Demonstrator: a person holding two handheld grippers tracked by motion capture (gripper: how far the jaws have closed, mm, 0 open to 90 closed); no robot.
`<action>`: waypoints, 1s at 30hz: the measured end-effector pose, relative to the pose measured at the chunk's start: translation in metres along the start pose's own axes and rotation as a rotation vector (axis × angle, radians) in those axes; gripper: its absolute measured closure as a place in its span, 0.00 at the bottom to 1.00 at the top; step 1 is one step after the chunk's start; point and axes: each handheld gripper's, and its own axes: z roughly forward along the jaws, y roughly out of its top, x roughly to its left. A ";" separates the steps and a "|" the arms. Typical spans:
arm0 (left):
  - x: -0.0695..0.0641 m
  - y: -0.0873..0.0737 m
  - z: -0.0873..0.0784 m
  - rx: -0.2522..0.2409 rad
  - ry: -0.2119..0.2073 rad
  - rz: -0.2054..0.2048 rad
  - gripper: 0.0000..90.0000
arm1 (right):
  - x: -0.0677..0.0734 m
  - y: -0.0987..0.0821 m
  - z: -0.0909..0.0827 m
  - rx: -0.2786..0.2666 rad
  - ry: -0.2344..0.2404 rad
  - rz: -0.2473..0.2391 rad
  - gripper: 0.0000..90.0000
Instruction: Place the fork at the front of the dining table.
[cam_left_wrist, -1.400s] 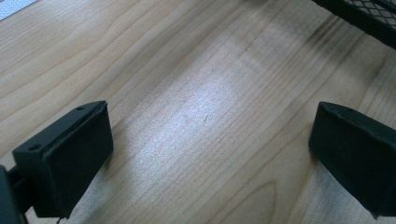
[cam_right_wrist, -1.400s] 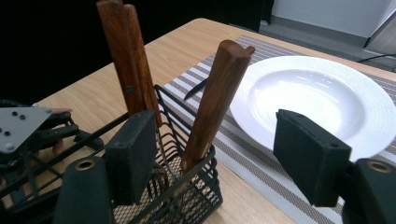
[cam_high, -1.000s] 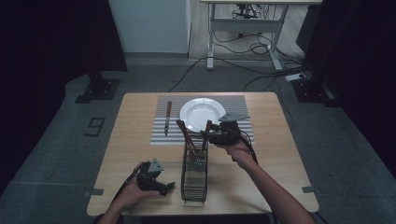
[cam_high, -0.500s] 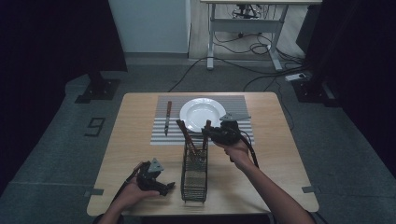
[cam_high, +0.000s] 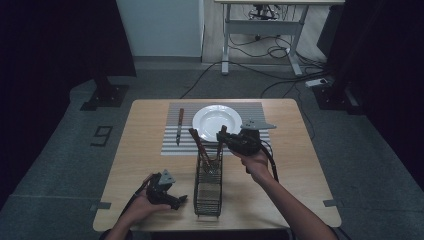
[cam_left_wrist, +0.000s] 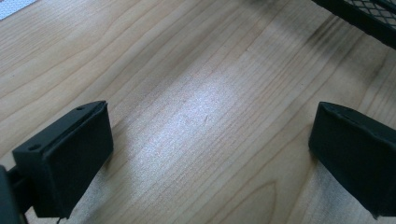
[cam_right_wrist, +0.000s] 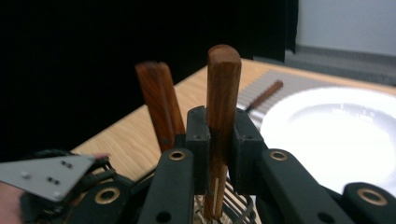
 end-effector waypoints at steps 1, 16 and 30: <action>0.000 0.000 0.000 0.000 0.000 0.000 0.00 | 0.001 0.003 -0.003 -0.015 0.006 -0.004 0.90; 0.000 0.000 0.000 -0.001 0.001 0.000 0.00 | 0.008 0.030 -0.040 -0.154 0.054 -0.015 0.90; 0.000 0.000 0.000 0.000 0.001 0.000 0.00 | 0.008 0.052 -0.079 -0.272 0.029 -0.039 0.90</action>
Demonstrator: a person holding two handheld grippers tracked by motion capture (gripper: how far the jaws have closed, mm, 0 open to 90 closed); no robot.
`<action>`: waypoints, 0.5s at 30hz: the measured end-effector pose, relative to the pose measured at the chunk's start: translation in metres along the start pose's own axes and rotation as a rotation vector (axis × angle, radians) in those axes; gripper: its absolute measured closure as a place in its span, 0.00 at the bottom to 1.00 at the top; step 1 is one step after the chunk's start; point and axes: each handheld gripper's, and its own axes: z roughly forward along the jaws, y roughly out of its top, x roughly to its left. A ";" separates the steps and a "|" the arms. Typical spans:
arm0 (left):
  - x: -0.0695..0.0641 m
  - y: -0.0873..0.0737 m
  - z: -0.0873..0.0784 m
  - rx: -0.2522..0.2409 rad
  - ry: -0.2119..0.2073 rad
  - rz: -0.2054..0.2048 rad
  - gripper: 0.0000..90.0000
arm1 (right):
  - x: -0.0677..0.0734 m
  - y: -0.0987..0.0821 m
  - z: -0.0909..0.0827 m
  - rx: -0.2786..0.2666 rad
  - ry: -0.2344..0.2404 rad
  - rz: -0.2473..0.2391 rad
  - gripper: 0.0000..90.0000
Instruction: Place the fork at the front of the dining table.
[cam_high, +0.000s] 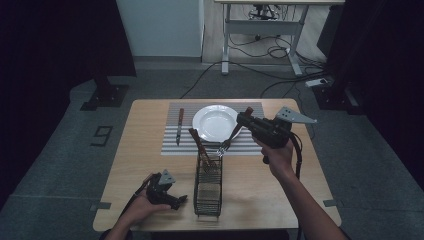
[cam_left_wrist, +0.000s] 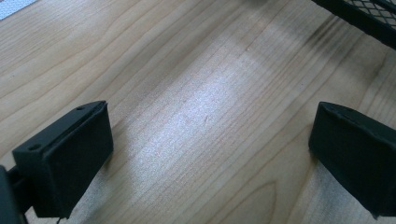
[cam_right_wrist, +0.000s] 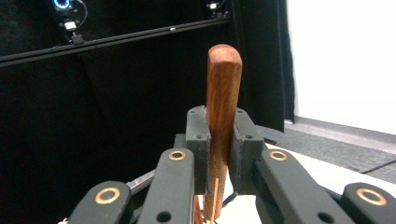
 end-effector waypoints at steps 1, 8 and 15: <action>0.000 0.000 0.000 0.000 0.000 0.000 0.00 | -0.001 0.001 -0.002 -0.001 -0.004 -0.002 0.90; 0.000 0.000 0.000 0.000 0.000 0.000 0.00 | -0.010 -0.002 -0.004 0.021 -0.040 -0.010 0.90; 0.000 0.000 0.000 0.000 0.000 0.000 0.00 | -0.017 -0.005 -0.006 0.034 -0.065 -0.005 0.90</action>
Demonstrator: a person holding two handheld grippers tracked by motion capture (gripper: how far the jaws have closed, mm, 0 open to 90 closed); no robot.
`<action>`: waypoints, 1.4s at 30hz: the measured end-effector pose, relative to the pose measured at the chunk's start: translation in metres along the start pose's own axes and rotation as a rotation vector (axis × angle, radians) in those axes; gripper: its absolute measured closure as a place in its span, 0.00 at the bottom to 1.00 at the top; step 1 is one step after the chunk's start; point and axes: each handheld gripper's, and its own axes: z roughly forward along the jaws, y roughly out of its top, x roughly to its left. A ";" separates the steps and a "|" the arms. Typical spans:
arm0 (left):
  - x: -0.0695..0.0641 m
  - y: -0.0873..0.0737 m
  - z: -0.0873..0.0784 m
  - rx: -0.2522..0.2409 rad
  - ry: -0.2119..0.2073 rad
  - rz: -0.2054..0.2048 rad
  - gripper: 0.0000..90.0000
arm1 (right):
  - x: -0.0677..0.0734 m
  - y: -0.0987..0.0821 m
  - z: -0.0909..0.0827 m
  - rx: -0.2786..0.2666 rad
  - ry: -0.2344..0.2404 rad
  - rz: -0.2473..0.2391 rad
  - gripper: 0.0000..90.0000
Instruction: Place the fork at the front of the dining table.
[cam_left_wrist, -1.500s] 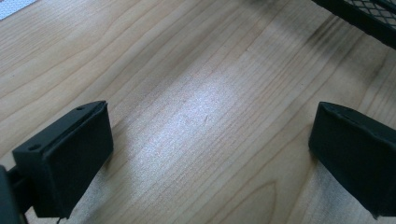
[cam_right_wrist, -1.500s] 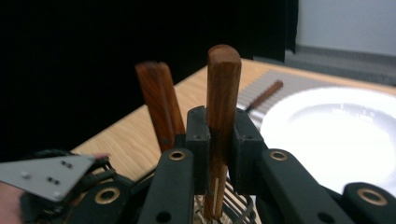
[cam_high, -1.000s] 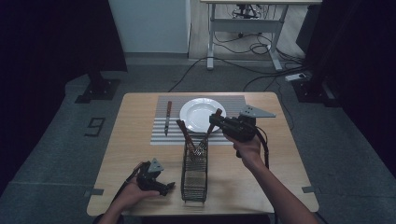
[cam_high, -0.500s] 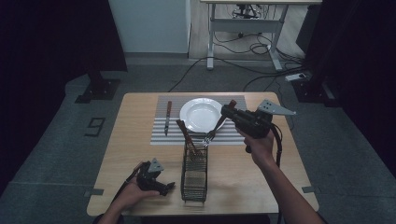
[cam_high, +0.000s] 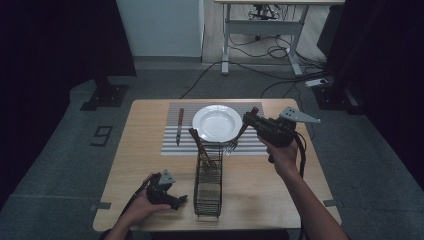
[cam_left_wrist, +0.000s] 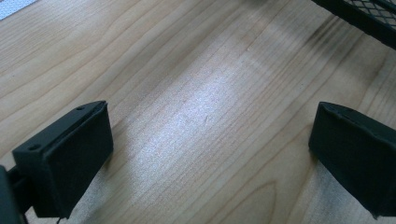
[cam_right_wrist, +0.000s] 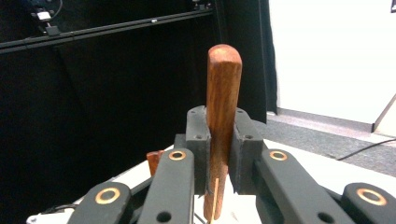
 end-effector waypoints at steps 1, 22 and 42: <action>0.000 0.000 0.000 0.000 0.000 0.000 0.00 | 0.000 0.000 0.000 0.000 0.000 0.000 0.90; 0.000 0.000 0.000 0.000 0.000 0.000 0.00 | -0.035 -0.025 0.009 0.123 -0.158 -0.039 0.90; 0.000 0.000 0.000 -0.001 0.000 -0.001 0.00 | -0.062 -0.041 0.011 0.185 -0.257 -0.027 0.90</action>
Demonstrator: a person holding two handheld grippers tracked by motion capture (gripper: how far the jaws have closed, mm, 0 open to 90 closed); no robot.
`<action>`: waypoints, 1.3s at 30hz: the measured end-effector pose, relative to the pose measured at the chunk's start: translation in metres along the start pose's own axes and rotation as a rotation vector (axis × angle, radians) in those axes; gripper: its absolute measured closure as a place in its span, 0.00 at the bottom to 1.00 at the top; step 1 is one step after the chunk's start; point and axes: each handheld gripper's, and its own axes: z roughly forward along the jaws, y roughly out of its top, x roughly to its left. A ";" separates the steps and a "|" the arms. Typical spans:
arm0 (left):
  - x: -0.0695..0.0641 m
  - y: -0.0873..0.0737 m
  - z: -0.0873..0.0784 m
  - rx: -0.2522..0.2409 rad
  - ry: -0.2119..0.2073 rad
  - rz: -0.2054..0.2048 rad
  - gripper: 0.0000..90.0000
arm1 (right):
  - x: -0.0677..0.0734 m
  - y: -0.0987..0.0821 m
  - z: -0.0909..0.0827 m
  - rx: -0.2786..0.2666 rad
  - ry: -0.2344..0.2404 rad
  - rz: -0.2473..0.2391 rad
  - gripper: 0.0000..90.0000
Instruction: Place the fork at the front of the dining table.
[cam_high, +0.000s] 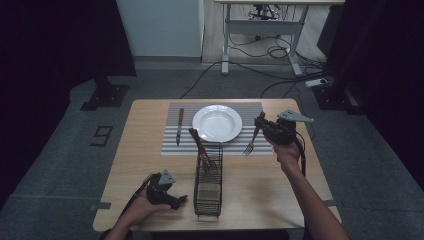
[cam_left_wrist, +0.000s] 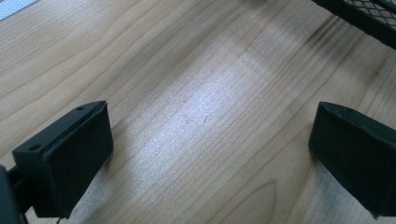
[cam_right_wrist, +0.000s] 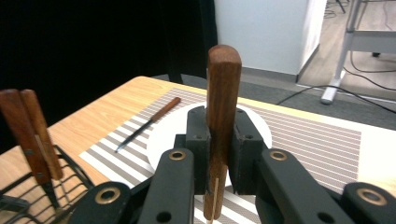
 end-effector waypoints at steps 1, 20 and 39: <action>0.000 0.000 0.000 0.000 0.000 0.000 0.00 | -0.001 -0.001 0.000 0.001 -0.005 -0.001 0.90; 0.000 0.000 0.000 0.000 0.000 0.000 0.00 | -0.023 -0.011 0.010 0.055 -0.103 -0.006 0.90; 0.000 0.000 0.000 0.000 -0.002 0.002 0.00 | -0.033 -0.024 0.030 0.109 -0.177 -0.025 0.90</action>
